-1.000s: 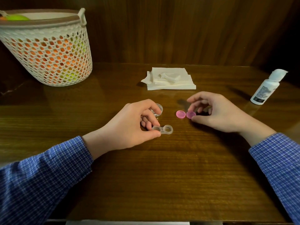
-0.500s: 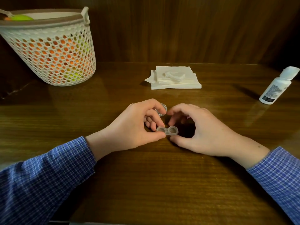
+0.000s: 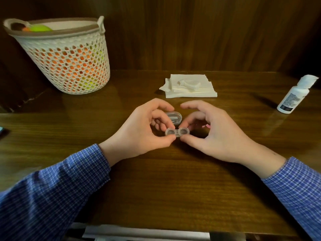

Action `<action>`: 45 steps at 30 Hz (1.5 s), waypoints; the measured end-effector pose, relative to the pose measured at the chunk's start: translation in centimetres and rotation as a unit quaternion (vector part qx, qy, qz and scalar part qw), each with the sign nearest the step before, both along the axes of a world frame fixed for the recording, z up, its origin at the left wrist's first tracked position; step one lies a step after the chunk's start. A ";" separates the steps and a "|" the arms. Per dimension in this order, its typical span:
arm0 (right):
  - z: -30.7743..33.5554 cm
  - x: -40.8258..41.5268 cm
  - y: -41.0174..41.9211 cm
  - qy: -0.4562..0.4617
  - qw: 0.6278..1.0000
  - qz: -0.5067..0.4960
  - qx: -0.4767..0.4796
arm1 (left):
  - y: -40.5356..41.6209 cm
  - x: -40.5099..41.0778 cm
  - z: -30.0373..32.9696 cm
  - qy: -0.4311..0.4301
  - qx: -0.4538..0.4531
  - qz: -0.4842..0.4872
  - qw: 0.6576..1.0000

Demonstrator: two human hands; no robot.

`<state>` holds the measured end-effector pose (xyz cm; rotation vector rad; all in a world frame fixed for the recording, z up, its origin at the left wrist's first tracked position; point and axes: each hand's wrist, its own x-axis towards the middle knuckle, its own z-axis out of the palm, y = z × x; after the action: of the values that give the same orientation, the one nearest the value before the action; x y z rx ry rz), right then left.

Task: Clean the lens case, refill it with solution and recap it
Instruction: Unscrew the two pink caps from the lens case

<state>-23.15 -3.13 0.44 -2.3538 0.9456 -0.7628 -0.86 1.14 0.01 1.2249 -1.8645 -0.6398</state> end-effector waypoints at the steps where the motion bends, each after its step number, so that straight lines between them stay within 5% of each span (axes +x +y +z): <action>1: 0.4 0.3 0.3 -0.008 1.000 0.001 -0.002 | 0.5 0.2 0.3 0.017 -0.002 0.009 1.000; 7: 4.3 3.9 3.8 -0.064 0.998 0.025 0.000 | 6.1 3.6 2.0 0.188 0.026 0.021 0.982; 13: 7.0 10.3 10.8 -0.086 0.991 0.098 -0.006 | 15.3 6.6 1.5 0.435 0.021 0.098 0.895; 22: 5.4 20.0 21.3 -0.103 0.971 0.212 0.033 | 27.9 10.5 -1.6 0.622 -0.032 0.182 0.761; 38: -2.6 33.4 32.1 -0.085 0.944 0.305 0.093 | 42.2 20.5 -9.8 0.643 -0.104 0.331 0.682; 41: -4.8 35.5 32.4 -0.072 0.945 0.308 0.078 | 45.6 23.2 -12.6 0.584 -0.086 0.420 0.689; 45: -7.6 37.5 32.0 -0.056 0.944 0.314 0.085 | 49.0 27.6 -17.1 0.385 -0.011 0.540 0.748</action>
<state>14.38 28.85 -7.18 -2.2299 0.1658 -0.5187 26.71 50.16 -17.12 1.4525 -0.3067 -0.3360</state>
